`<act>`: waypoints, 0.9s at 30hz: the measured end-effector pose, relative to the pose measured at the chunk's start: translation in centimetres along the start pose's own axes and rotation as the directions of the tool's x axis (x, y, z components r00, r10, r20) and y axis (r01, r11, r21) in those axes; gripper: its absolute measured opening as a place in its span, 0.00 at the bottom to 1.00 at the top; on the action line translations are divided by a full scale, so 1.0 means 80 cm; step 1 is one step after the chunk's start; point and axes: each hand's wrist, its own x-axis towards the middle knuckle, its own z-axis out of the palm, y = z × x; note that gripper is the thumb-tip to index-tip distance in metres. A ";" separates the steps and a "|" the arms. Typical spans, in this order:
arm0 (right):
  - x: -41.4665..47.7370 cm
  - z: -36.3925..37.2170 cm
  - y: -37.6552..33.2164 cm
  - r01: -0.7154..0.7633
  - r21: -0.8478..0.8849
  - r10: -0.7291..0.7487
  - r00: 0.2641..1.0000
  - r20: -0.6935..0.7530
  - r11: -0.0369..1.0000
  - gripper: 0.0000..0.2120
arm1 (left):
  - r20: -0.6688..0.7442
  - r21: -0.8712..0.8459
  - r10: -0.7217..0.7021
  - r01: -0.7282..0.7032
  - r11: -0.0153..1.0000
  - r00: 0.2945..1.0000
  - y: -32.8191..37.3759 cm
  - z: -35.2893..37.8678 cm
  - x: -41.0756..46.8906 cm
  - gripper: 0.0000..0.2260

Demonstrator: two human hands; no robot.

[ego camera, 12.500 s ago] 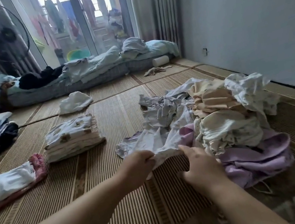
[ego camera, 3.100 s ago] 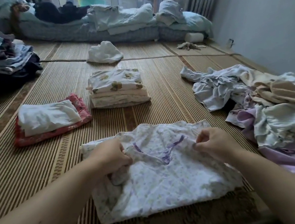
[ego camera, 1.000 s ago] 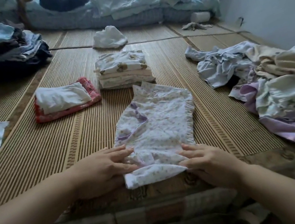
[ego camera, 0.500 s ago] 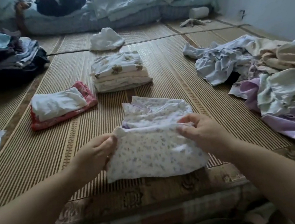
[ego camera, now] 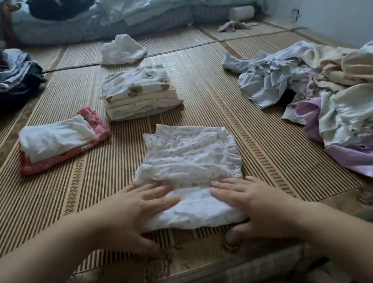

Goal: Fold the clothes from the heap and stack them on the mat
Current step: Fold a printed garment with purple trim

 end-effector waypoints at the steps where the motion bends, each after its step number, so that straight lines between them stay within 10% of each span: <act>1: -0.002 0.002 0.005 -0.023 0.015 0.024 1.000 -0.020 1.000 0.38 | -0.010 0.004 -0.027 0.027 1.000 1.000 -0.005 0.001 -0.002 0.38; 9: -0.009 -0.032 0.003 -0.081 0.504 0.190 0.967 -0.170 0.860 0.07 | -0.245 -0.358 -0.141 0.046 0.933 0.959 -0.005 -0.012 -0.024 0.09; 15: -0.002 -0.076 0.005 -0.089 0.909 0.273 0.961 -0.028 0.406 0.04 | -0.066 -0.895 -0.176 0.020 0.446 0.982 -0.004 -0.040 -0.036 0.14; 21: 0.042 -0.078 0.013 -0.197 0.973 0.652 0.755 0.070 0.124 0.13 | -0.066 -0.995 -0.564 -0.009 0.103 0.823 -0.019 -0.043 0.015 0.14; 27: 0.057 -0.060 0.013 -0.595 0.619 0.752 0.659 0.010 0.513 0.39 | -0.059 -0.687 -0.734 0.506 0.522 0.676 -0.022 -0.032 0.032 0.38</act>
